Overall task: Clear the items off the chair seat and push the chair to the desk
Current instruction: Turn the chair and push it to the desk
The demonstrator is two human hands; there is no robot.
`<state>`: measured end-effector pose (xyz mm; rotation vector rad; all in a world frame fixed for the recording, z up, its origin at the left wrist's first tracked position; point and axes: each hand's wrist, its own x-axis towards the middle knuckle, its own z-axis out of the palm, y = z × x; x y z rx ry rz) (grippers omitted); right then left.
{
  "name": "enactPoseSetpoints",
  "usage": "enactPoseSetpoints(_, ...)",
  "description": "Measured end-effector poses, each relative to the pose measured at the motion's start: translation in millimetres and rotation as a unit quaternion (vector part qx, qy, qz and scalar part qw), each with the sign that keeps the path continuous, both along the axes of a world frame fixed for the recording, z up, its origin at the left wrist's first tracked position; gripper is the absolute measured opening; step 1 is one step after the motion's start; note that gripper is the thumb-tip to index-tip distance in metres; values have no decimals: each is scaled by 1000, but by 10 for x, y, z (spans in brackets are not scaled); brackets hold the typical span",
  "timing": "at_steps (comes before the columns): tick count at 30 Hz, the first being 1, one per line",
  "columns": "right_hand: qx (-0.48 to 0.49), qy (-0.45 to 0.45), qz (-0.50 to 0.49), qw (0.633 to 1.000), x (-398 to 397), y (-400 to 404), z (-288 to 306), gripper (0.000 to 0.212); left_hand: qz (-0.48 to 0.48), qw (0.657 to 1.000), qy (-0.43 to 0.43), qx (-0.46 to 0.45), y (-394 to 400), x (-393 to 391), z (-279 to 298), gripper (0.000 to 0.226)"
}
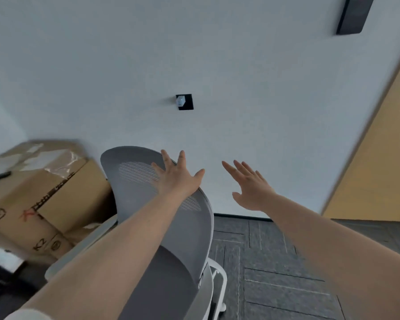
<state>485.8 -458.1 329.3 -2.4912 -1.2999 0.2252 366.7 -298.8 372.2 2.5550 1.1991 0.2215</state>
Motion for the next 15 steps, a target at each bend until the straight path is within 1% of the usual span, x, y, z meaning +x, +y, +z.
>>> enactPoseSetpoints(3,-6,-4,22,1000,117,207,12,86,31,999,-2,-14,197,78,30,95)
enactPoseSetpoints(7,-10,-21,56,998,215,399,55,86,81,993,-22,-85,507,183,18,106)
enactPoseSetpoints(10,-6,-39,75,996,388,545,130,86,90,984,-49,-146,576,272,-47,100)
enactPoseSetpoints(12,-2,-46,80,996,528,677,174,86,91,983,-46,-153,529,304,-68,95)
enactPoseSetpoints(15,-11,-43,104,994,690,907,182,86,101,982,-34,-157,469,325,-81,96)
